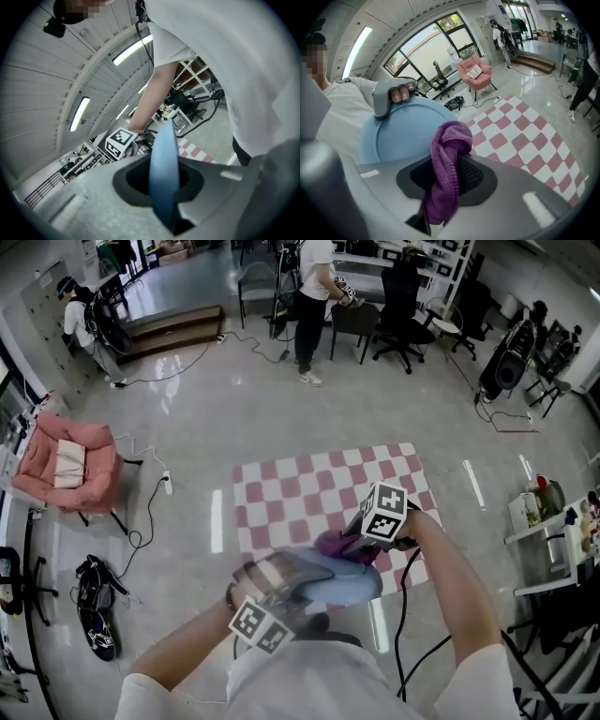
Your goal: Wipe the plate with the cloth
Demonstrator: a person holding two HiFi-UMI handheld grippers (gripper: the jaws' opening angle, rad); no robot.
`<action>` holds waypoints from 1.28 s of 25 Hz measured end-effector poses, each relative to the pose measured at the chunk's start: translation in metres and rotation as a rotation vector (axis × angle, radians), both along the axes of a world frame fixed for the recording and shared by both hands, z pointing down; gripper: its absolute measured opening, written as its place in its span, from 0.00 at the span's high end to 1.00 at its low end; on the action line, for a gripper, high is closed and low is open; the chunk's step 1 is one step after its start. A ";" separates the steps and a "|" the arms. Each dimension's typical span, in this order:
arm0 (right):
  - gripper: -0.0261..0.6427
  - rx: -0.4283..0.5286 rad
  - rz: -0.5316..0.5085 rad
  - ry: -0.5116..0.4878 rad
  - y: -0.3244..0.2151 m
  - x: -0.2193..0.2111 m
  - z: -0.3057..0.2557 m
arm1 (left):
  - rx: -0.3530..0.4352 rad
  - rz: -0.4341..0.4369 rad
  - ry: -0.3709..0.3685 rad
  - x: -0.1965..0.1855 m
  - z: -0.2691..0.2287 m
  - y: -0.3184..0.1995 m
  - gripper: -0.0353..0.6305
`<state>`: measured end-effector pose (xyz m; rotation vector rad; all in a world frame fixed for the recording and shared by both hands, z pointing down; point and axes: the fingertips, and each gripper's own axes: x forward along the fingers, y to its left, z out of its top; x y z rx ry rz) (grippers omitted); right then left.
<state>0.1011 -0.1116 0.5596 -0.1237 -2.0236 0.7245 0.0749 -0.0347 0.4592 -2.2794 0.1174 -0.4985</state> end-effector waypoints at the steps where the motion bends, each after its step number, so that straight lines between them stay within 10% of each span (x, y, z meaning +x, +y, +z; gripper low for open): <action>1: 0.79 0.001 0.002 0.002 -0.001 -0.002 0.003 | 0.001 0.002 -0.001 0.001 0.000 0.001 0.88; 32: 0.79 -0.054 -0.007 -0.265 -0.004 -0.091 -0.042 | -0.014 0.000 -0.012 0.008 0.012 0.003 0.88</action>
